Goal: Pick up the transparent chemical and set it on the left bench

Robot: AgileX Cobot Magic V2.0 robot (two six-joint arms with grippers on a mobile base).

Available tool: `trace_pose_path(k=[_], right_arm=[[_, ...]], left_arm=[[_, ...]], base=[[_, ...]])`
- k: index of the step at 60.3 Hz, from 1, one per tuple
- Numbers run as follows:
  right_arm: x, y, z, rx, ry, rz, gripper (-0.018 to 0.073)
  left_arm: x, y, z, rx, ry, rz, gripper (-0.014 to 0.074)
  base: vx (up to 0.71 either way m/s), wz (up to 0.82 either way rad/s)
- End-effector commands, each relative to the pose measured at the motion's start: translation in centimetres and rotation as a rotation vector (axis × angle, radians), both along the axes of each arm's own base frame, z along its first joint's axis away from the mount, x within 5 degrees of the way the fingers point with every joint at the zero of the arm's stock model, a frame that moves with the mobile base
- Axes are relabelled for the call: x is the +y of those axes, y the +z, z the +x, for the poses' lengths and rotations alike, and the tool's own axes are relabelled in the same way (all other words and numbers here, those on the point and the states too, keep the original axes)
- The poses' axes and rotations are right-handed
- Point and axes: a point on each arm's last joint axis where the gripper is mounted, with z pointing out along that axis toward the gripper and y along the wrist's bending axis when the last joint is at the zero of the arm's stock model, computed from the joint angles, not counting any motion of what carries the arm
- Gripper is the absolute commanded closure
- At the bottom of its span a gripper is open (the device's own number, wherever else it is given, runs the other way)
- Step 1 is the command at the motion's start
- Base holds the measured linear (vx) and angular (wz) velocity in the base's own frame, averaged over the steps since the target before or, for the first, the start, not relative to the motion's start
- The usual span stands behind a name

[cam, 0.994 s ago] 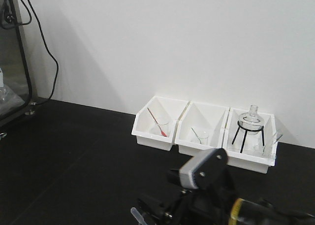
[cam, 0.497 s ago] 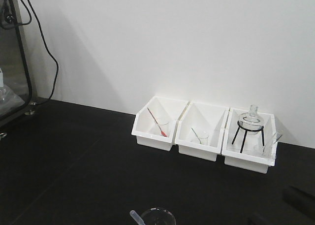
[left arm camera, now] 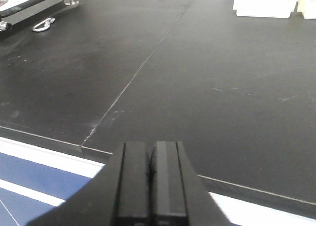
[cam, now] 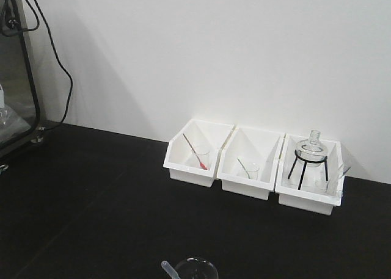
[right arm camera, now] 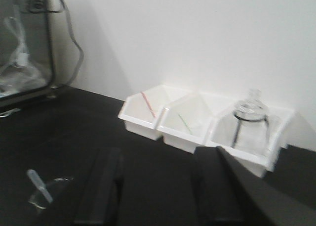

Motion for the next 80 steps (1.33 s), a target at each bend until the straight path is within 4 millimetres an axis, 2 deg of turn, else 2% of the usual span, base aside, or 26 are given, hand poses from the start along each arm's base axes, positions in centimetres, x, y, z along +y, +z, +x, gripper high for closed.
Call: trace_pose_path(k=[1,4,10,17,21,30,41,80], right_arm=[[-0.6,0.5,-1.2,-0.094,-0.071,-0.067,0.0339],[-0.7,-0.3,-1.6,-0.142,-0.116,-0.145,0.0411],[-0.7,-3.6,-1.8,-0.183,-0.182,-0.190,0.0571],[-0.7,-8.7,-0.4,-0.148,-0.223,-0.117,0.0569],[-0.8,-10.5,0.0,-0.179,-0.232,-0.054,0.0568],[-0.8,-10.8,0.0,-0.110,-0.227,-0.030,0.0567],[-0.7,-10.9,0.0,-0.084,-0.222,0.084,0.0567],[-0.8,-11.0,0.1,-0.072,-0.224,0.083,0.0567]], left_arm=[[0.0,0.3,-0.1,-0.081,-0.001,-0.014,0.0600],[0.0,0.3,-0.1,-0.081,-0.001,-0.014,0.0600],[0.0,0.3,-0.1,-0.081,-0.001,-0.014,0.0600],[0.0,0.3,-0.1,-0.081,-0.001,-0.014,0.0600],[0.0,0.3,-0.1,-0.081,-0.001,-0.014,0.0600],[0.0,0.3,-0.1,-0.081,-0.001,-0.014,0.0600],[0.0,0.3,-0.1,-0.081,-0.001,-0.014,0.0600],[0.0,0.3,-0.1,-0.081,-0.001,-0.014,0.0600]], base=[[0.00,0.00],[0.00,0.00],[0.00,0.00],[0.00,0.00],[0.00,0.00],[0.00,0.00],[0.00,0.00],[0.00,0.00]])
